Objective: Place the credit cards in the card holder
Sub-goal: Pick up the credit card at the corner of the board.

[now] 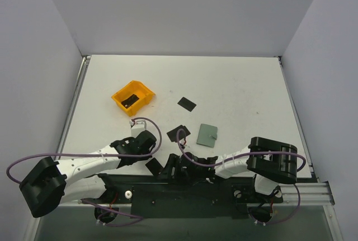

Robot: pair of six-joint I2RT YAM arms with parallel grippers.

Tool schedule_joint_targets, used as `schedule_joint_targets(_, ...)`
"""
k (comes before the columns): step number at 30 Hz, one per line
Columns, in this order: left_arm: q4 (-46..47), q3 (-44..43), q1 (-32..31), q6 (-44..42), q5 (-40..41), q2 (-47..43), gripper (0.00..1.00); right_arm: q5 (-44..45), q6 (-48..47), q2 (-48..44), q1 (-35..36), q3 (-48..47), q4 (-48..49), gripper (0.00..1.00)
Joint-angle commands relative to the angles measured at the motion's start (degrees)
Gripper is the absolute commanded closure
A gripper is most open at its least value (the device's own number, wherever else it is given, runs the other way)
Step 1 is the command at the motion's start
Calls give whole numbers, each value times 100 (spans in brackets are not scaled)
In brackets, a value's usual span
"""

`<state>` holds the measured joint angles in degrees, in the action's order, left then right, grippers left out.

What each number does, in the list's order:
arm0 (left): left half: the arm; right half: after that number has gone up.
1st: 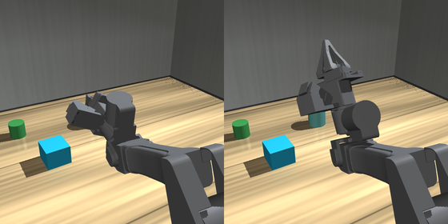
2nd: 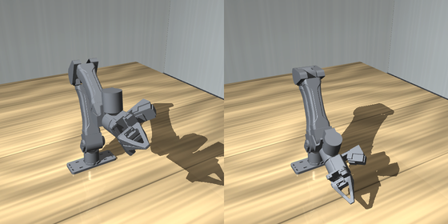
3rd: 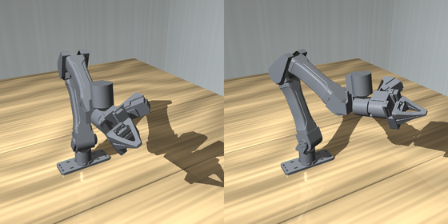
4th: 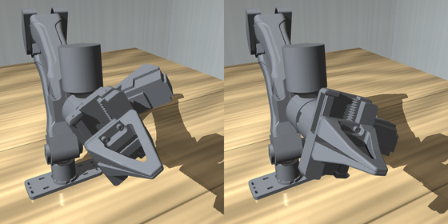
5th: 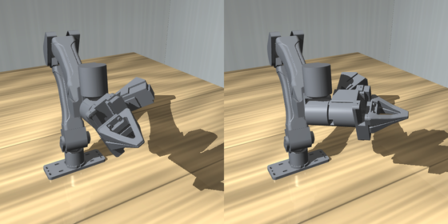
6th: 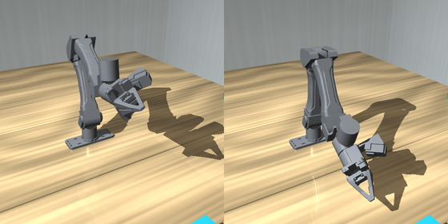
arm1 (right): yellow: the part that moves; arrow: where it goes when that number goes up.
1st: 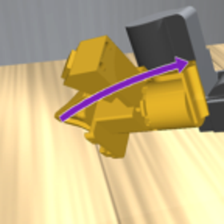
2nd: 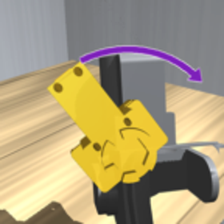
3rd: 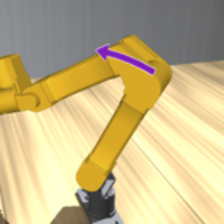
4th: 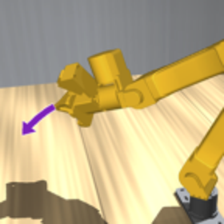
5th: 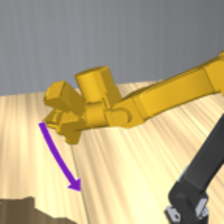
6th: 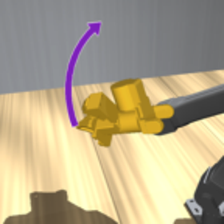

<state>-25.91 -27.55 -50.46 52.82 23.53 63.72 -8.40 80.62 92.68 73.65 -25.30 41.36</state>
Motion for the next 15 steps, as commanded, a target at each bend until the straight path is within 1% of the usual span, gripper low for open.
schedule_joint_targets(1,420,83,27,-201,-251,52,91,199,243,328,-26,-80,284,42)
schedule_joint_targets(6,376,232,-87,-96,-384,-27,92,216,402,514,-52,-98,627,43)
schedule_joint_targets(15,411,523,-157,88,-463,-203,92,418,472,479,-149,-45,337,46)
